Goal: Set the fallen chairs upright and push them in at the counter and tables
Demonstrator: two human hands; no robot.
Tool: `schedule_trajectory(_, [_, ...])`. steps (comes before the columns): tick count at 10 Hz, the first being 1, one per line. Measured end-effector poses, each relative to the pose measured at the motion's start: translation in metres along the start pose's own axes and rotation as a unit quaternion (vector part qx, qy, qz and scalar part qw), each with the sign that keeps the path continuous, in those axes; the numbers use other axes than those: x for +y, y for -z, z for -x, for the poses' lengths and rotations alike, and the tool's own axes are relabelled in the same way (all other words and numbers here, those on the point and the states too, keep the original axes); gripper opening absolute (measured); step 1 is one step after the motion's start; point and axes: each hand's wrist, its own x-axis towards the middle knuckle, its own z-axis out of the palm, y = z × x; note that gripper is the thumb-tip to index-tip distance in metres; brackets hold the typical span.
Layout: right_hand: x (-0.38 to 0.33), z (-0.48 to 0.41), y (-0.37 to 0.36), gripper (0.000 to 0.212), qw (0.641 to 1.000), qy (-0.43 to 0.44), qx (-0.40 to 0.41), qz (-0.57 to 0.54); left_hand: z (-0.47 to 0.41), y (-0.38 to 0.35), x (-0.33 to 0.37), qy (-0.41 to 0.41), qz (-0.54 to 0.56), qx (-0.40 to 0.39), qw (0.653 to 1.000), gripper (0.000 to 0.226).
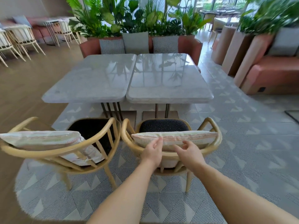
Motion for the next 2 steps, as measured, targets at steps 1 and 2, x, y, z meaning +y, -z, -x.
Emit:
schedule_trajectory(1, [-0.024, 0.035, -0.001, 0.060, 0.996, -0.027, 0.024, -0.085, 0.026, 0.025, 0.012, -0.002, 0.060, -0.015, 0.998, 0.050])
schedule_trajectory(2, [-0.054, 0.072, -0.001, 0.055, 0.987, -0.034, 0.037, -0.154, 0.051, 0.053, 0.023, -0.008, 0.084, -0.016, 0.996, 0.050])
